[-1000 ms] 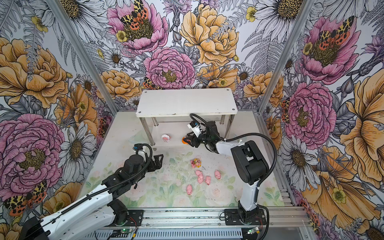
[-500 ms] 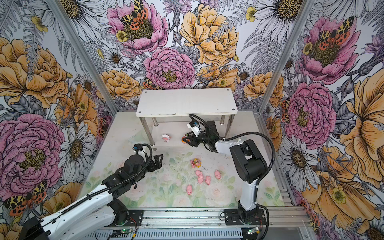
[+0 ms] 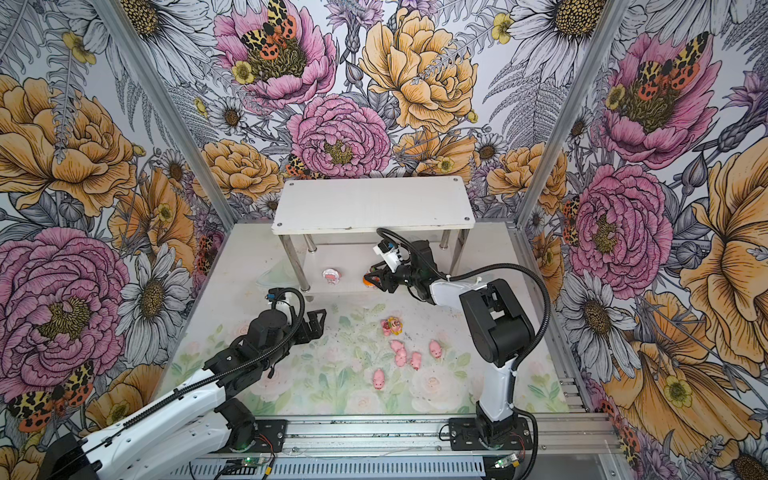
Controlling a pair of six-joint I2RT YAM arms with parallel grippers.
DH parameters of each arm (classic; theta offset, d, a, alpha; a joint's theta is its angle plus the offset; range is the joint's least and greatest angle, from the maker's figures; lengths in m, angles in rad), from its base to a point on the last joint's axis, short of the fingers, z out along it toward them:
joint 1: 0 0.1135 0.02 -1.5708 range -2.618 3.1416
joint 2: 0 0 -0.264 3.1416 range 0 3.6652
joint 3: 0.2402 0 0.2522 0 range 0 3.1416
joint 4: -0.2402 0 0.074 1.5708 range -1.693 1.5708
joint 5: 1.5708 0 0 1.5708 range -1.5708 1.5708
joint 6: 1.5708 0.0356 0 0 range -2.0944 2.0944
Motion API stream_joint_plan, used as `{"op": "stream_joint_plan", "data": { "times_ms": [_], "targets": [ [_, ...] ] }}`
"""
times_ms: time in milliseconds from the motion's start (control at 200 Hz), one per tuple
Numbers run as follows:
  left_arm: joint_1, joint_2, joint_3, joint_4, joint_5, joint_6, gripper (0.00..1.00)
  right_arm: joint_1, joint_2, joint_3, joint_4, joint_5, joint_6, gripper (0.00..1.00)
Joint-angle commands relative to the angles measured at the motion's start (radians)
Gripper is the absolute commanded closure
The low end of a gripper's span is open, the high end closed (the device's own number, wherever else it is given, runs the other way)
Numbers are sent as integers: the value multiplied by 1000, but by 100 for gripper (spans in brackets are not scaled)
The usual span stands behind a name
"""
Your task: Place and organize the plastic toys onto the shelf
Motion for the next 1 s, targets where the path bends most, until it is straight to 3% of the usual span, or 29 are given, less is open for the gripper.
{"op": "stream_joint_plan", "data": {
  "times_ms": [0, 996],
  "targets": [
    [8, -7, -14, 7, 8, 17, 1, -5, 8, 32, 31, -31, 6, 50],
    [12, -9, -11, 2, 11, 19, 1, -5, 12, 36, -9, -55, -9, 55]
  ]
}}
